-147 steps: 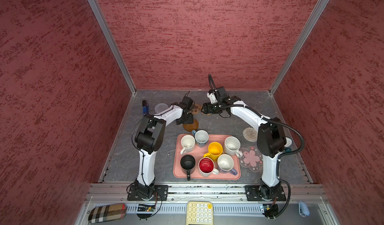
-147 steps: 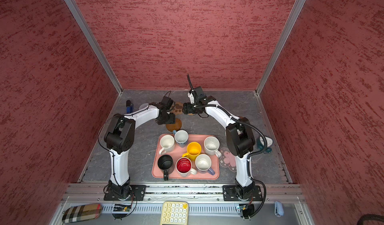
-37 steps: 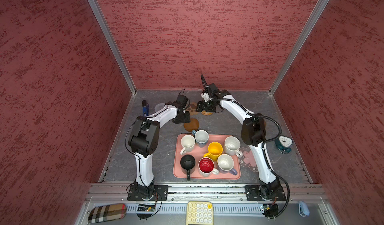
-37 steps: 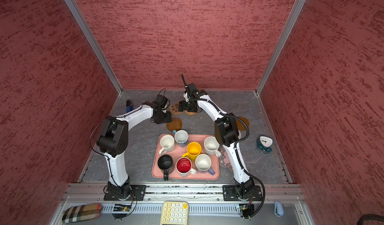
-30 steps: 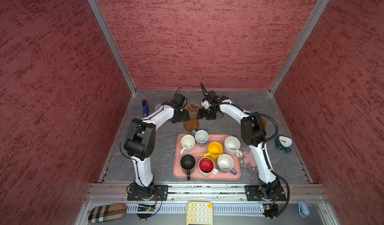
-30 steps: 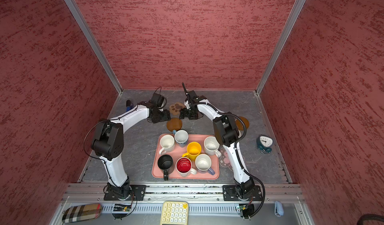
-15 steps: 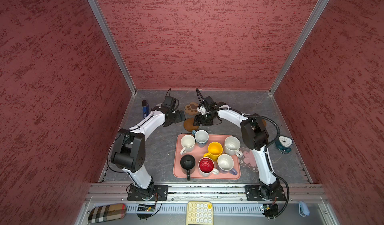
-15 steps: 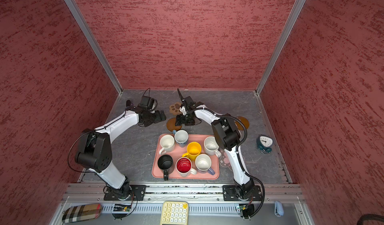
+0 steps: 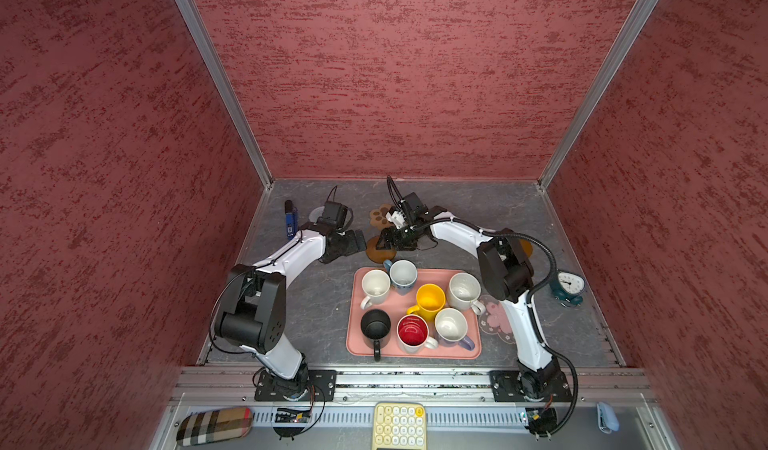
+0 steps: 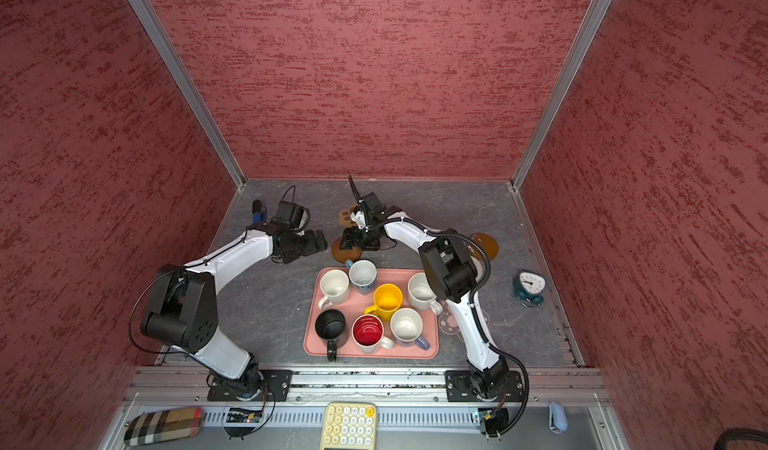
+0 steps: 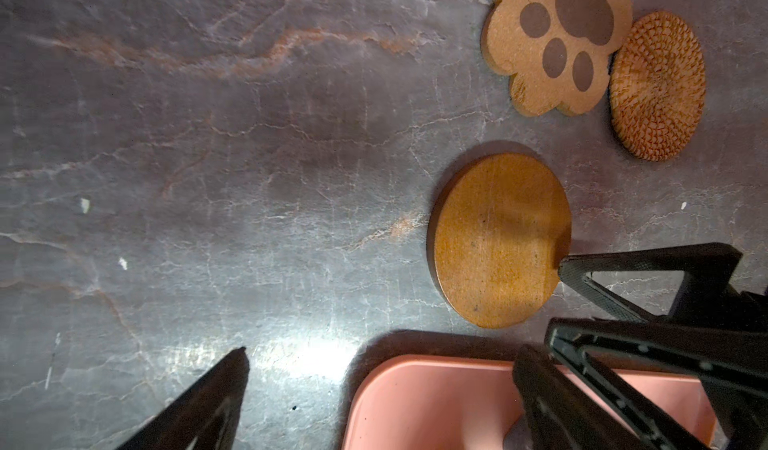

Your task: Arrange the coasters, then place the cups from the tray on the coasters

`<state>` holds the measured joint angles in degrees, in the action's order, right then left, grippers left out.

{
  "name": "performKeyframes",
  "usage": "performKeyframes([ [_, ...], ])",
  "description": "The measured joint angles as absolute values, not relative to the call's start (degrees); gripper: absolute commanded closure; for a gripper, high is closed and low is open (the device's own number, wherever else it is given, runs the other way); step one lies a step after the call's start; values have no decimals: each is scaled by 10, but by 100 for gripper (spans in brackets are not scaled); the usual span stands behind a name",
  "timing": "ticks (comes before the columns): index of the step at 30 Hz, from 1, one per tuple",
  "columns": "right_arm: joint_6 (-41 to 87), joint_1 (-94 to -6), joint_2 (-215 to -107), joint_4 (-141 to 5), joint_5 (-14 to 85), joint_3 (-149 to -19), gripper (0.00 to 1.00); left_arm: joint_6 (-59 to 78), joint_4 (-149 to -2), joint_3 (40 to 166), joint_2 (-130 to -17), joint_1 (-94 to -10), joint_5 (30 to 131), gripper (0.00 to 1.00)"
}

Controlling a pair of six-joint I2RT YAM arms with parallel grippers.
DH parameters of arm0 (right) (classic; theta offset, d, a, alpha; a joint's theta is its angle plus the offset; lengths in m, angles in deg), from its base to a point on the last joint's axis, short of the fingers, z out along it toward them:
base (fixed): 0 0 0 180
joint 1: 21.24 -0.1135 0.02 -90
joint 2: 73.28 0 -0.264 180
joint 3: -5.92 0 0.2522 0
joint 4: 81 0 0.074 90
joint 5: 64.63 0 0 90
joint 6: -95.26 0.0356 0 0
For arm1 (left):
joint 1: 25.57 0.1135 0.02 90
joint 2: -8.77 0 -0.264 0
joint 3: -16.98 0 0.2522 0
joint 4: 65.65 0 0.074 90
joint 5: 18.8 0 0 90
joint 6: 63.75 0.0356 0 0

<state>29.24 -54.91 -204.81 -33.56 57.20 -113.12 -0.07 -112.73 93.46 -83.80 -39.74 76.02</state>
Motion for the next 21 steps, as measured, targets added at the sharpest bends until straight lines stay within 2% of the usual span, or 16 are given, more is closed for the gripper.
performKeyframes([
  [11,305,-558,-2105,-331,597,-1211,21,-1,-1114,923,-839,-396,763,3],
  [21,294,-553,-2114,-289,588,-1282,21,-3,-1109,917,-839,-390,763,3],
])
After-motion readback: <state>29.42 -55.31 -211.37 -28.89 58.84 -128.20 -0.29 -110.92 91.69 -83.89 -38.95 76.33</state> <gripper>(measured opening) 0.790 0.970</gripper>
